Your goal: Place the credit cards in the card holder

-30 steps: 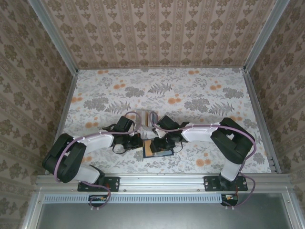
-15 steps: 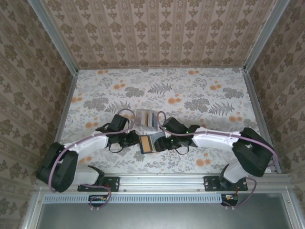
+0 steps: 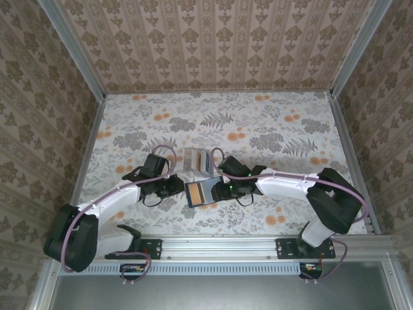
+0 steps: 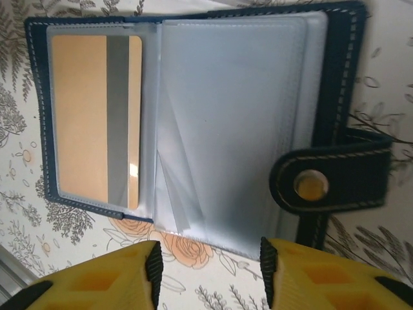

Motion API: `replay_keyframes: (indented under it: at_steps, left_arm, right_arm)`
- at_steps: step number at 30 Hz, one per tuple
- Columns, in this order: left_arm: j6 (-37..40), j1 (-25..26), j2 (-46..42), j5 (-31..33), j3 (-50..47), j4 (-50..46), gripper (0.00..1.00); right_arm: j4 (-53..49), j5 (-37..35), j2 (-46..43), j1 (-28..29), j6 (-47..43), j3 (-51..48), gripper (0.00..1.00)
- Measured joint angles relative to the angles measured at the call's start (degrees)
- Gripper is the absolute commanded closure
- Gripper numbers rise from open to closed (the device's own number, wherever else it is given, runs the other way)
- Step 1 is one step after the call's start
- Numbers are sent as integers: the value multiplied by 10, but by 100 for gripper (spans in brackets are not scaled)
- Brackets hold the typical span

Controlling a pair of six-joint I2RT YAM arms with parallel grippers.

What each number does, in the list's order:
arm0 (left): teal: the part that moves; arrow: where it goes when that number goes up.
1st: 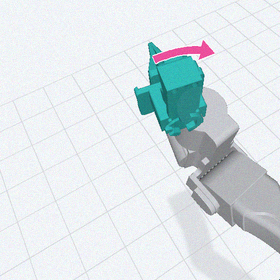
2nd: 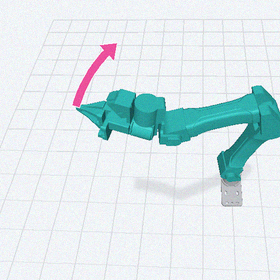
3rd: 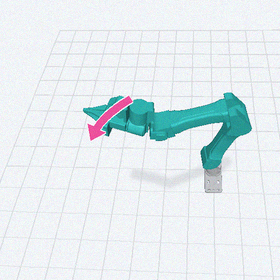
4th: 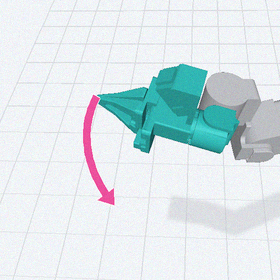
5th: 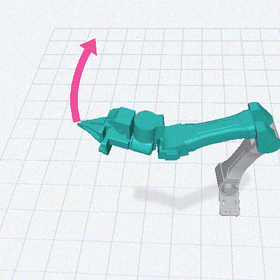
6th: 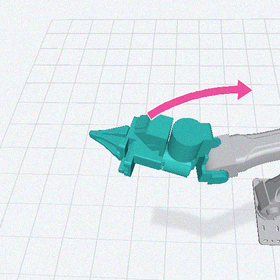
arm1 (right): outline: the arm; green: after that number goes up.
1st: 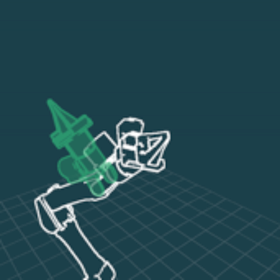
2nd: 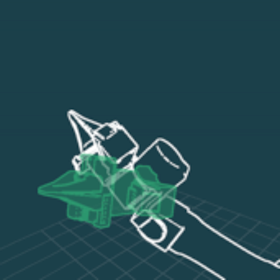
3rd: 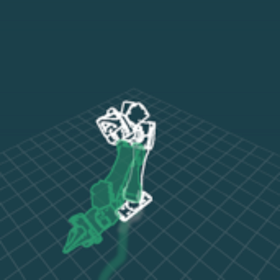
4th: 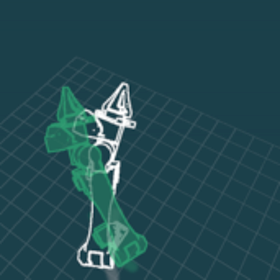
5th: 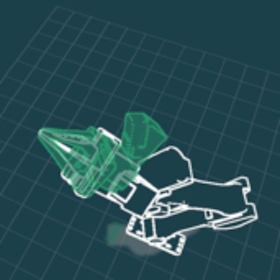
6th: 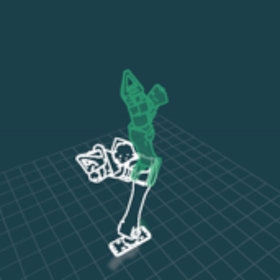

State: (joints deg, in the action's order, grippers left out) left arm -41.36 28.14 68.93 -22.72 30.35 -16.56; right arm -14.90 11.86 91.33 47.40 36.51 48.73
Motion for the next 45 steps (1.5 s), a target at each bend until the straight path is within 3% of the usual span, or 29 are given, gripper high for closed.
replay_keyframes:
  at_steps: [10, 23, 33, 41, 45]
  left_arm:
    - [0, 11, 47, -8, -2, 26, 83]
    - [0, 16, 72, -11, -2, 49, 84]
    - [0, 31, 90, -15, -3, 66, 85]
    - [0, 31, 90, -15, -3, 68, 86]
    - [0, 31, 90, -15, -3, 68, 86]
  right_arm:
    - [-2, 2, 19, 0, -4, 4, 49]
    - [10, 6, 36, 0, -6, 10, 63]
    - [40, 38, 36, 0, -7, 10, 65]
    - [61, 53, 36, -2, -7, 11, 57]
    - [44, 23, 17, -3, -6, 9, 47]
